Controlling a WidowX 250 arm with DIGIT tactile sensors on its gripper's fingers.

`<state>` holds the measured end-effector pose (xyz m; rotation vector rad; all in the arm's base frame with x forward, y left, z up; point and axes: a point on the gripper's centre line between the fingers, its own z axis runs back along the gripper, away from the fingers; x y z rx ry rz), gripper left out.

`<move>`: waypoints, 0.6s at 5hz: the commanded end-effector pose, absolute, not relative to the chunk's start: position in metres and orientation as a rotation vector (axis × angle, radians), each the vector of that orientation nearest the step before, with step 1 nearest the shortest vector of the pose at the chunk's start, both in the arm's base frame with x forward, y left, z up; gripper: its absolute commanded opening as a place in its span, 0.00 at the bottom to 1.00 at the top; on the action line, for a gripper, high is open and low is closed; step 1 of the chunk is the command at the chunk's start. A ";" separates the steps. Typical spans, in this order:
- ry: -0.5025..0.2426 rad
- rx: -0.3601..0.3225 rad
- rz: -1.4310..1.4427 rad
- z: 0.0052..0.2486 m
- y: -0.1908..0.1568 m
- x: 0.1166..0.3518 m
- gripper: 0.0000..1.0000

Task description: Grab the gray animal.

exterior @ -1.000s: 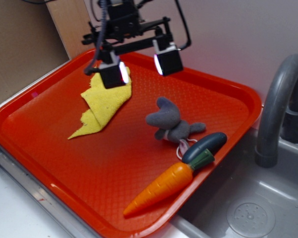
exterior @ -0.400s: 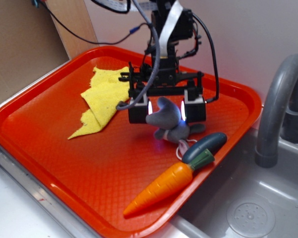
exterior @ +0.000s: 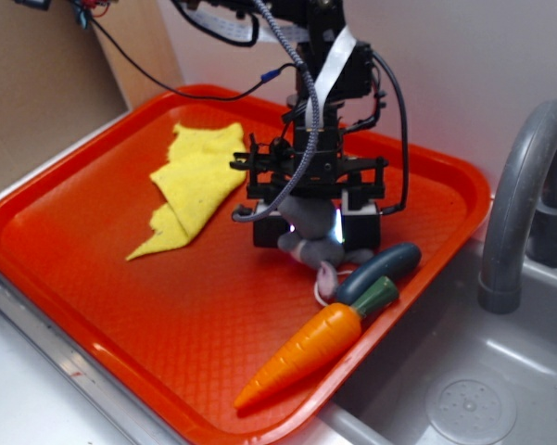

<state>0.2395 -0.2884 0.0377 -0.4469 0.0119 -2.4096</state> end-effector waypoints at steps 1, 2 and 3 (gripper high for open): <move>-0.067 -0.403 -1.955 0.132 -0.233 0.214 0.00; -0.004 -0.370 -1.697 0.146 -0.206 0.206 0.00; 0.180 -0.288 -1.426 0.160 -0.186 0.193 0.00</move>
